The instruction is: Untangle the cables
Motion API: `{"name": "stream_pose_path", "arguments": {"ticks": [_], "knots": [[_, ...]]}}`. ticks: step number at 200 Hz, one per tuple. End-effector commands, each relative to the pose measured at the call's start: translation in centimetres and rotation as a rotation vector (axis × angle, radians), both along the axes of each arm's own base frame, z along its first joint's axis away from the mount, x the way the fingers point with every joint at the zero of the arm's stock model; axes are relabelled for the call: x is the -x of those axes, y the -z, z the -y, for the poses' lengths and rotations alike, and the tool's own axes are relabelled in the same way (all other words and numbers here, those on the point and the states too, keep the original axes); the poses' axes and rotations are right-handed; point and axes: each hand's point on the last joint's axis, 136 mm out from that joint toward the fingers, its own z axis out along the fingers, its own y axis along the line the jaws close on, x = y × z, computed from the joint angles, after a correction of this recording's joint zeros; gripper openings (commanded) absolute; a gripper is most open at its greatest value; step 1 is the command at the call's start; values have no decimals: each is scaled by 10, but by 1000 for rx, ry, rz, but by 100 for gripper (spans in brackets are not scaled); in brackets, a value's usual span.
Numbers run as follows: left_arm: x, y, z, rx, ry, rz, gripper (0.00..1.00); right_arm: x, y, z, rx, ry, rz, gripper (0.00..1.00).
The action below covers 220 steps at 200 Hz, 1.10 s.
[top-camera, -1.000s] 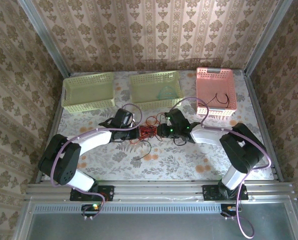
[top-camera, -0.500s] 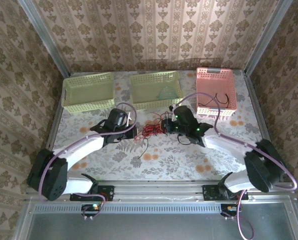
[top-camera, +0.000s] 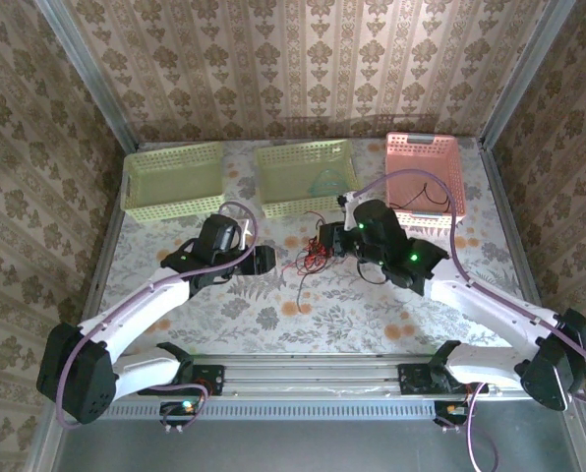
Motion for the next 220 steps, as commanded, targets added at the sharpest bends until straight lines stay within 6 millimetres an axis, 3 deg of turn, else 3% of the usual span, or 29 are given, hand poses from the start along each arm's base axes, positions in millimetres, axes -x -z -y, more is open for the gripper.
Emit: {"name": "stream_pose_path", "arguments": {"ticks": [1,9,45,87,104,126,145,176,197,220], "knots": [[-1,-17,2,16,8,20,71,3,-7,-8,-1,-21,-3,0],[-1,-19,2,17,10,20,72,1,-1,-11,10,-23,-23,1],[1,-22,3,5,23,10,73,-5,28,-34,61,-71,-127,33],[2,-21,0,-5,18,18,73,-9,23,-24,99,-22,-72,37],[1,-15,4,-2,31,4,69,-10,30,-16,133,3,-75,35],[-2,-5,15,-9,64,-19,64,-13,53,-9,166,30,-118,27],[-7,3,27,-41,103,-34,62,-16,72,-6,179,43,-156,27],[-11,18,44,-192,166,-27,68,-30,113,14,246,128,-224,42],[-10,35,45,-326,193,-12,75,-32,137,29,264,163,-290,46],[-6,54,44,-405,212,-17,75,-27,152,26,232,134,-329,50]]}}
